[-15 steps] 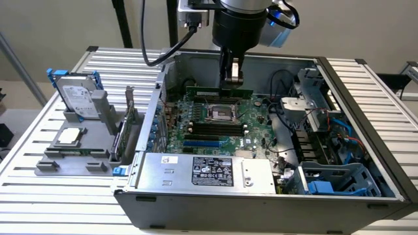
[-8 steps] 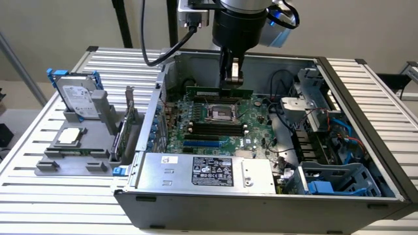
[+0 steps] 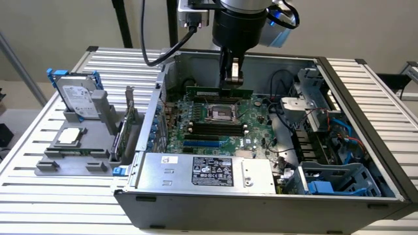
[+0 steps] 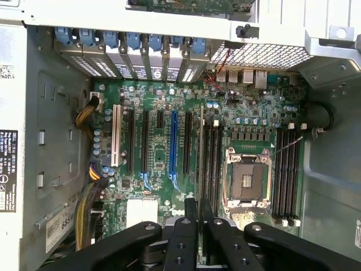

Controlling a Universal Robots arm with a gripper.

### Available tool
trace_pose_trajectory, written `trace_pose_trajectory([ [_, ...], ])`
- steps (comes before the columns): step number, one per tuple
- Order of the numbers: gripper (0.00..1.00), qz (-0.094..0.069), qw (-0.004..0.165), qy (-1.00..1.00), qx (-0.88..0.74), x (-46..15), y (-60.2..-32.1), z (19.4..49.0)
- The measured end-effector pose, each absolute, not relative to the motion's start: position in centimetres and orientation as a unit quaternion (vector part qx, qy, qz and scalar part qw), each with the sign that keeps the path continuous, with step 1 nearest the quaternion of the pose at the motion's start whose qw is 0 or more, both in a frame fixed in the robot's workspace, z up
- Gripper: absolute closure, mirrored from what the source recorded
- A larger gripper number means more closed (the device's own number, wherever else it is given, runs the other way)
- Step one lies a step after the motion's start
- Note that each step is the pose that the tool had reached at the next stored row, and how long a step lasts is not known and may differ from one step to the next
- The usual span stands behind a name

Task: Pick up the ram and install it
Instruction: 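Insert the ram into the slot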

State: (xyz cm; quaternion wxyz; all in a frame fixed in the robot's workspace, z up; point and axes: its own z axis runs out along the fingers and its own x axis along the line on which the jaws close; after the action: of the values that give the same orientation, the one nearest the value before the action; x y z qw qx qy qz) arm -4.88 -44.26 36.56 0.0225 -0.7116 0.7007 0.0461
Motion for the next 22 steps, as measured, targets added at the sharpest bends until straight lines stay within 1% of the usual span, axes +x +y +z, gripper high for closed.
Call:
trace_pose_trajectory([
  [4,0.87,0.046,0.022,0.701,-0.712,-4.9,-44.2,36.5],
  [13,0.87,0.045,0.021,0.701,-0.712,-4.7,-41.7,35.0],
  [22,0.87,0.044,0.021,0.701,-0.712,-4.3,-41.5,33.4],
])
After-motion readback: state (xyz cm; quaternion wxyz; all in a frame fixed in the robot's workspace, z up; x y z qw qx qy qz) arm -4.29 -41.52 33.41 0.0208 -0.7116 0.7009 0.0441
